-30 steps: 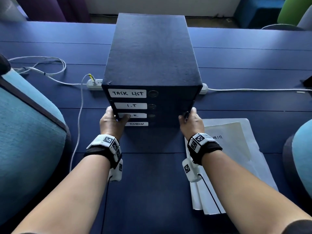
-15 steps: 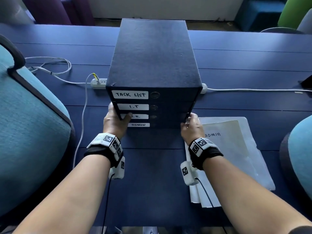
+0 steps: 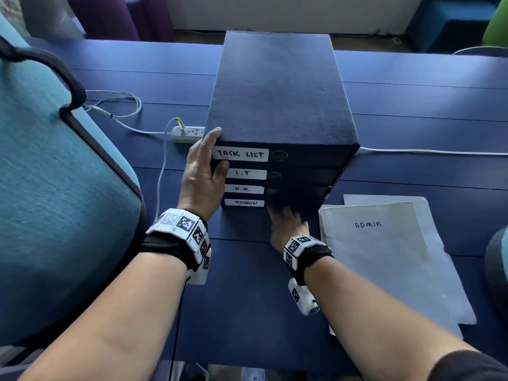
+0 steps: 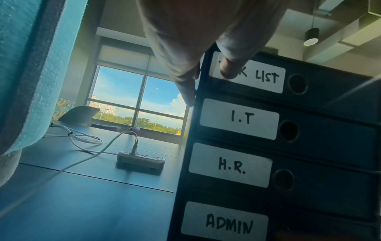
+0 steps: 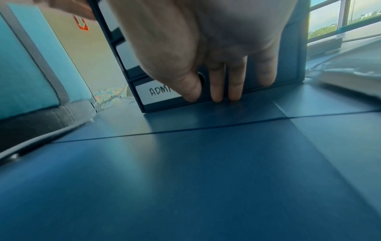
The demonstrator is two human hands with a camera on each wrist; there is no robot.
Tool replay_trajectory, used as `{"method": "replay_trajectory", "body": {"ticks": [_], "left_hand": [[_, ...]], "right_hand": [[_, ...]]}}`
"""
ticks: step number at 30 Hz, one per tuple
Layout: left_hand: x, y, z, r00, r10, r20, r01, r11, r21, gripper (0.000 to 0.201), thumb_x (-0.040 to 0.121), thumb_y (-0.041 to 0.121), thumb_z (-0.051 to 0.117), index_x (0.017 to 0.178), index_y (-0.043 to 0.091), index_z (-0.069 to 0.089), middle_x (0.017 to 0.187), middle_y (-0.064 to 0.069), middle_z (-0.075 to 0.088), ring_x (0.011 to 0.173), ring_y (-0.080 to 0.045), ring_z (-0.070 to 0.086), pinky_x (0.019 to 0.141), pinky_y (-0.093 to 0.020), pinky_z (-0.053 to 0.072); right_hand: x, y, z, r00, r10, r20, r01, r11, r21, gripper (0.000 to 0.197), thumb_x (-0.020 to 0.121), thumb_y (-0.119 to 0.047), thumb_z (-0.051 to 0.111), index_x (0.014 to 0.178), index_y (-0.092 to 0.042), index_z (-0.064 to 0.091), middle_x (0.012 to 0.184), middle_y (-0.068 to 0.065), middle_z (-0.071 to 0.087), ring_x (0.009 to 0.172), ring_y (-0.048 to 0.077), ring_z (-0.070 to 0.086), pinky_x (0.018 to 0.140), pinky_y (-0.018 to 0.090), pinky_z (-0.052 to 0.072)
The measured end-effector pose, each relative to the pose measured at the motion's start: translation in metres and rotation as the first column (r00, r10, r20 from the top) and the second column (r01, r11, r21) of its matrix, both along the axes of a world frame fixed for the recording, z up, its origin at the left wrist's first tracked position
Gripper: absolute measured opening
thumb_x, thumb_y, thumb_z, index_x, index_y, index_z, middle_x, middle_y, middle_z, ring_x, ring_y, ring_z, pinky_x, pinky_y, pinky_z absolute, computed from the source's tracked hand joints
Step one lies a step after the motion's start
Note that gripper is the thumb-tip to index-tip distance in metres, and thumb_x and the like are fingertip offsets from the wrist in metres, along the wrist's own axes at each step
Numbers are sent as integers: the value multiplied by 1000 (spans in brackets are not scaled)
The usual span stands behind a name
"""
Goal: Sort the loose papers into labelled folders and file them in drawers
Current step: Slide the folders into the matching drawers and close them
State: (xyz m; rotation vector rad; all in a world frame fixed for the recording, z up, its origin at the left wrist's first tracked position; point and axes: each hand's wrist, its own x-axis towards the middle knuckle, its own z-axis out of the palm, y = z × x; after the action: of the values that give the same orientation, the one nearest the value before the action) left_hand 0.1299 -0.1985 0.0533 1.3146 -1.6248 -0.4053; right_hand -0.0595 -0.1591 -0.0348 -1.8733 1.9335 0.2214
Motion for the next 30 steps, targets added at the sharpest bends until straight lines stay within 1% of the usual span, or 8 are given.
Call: {"method": "replay_trajectory", "body": {"ticks": [3, 8, 12, 16, 20, 24, 27, 30], "left_hand": [[1, 0, 0, 1000, -12, 7, 12, 1000, 22, 60, 90, 3, 59, 144, 20, 40, 133, 4, 43, 122, -9, 46, 105, -43, 43], [3, -1, 2, 1000, -18, 15, 18, 1000, 20, 60, 90, 4, 58, 144, 22, 41, 130, 7, 43, 119, -8, 47, 105, -35, 42], [4, -1, 1, 1000, -24, 4, 24, 999, 29, 59, 90, 7, 58, 143, 27, 40, 130, 8, 43, 121, -11, 49, 104, -39, 44], [2, -1, 0, 1000, -18, -14, 18, 999, 47, 60, 90, 4, 58, 143, 26, 41, 130, 9, 42, 120, -12, 49, 104, -42, 45], [-1, 0, 1, 999, -13, -32, 15, 999, 52, 59, 91, 4, 58, 143, 25, 42, 131, 9, 42, 119, -7, 48, 105, -38, 44], [-3, 3, 1, 1000, -1, -18, 2, 997, 78, 60, 91, 6, 59, 145, 26, 40, 133, 10, 41, 121, -10, 47, 106, -35, 43], [-4, 5, 1, 1000, -2, -20, 3, 997, 80, 64, 92, 7, 59, 148, 26, 36, 140, 4, 43, 128, -11, 43, 108, -37, 40], [-5, 9, -2, 1000, 13, -11, -12, 997, 75, 69, 91, 4, 58, 151, 25, 31, 147, -2, 40, 134, -13, 40, 110, -42, 38]], "right_hand": [[6, -7, -4, 999, -13, -53, 13, 1000, -12, 71, 86, -14, 45, 148, -35, 16, 135, 9, 36, 124, 33, 37, 98, 48, 36], [8, -13, -8, 997, -37, -64, 35, 999, -27, 68, 86, -13, 46, 145, -38, 23, 133, 7, 34, 122, 33, 36, 94, 48, 39], [10, -4, -7, 997, -19, -69, 18, 1000, -11, 66, 86, -15, 47, 145, -35, 24, 134, 7, 34, 122, 31, 36, 95, 47, 38], [9, 26, -6, 997, 30, -72, -31, 999, -13, 66, 86, -16, 47, 145, -32, 25, 131, 8, 36, 120, 30, 37, 94, 45, 38], [8, 59, -6, 996, 51, -74, -52, 998, -19, 72, 83, -15, 48, 147, -33, 22, 129, 8, 39, 116, 30, 39, 94, 44, 36], [9, 82, -4, 996, 65, -64, -67, 997, -30, 69, 85, -16, 44, 148, -31, 21, 128, 10, 40, 116, 32, 40, 93, 45, 35], [9, 91, -1, 994, 96, -55, -96, 995, 0, 67, 84, -16, 44, 147, -27, 22, 128, 11, 41, 116, 32, 41, 92, 46, 36], [8, 98, 5, 988, 152, -35, -151, 988, 23, 72, 81, -17, 51, 146, -23, 21, 130, 9, 41, 117, 32, 42, 93, 47, 37]]}}
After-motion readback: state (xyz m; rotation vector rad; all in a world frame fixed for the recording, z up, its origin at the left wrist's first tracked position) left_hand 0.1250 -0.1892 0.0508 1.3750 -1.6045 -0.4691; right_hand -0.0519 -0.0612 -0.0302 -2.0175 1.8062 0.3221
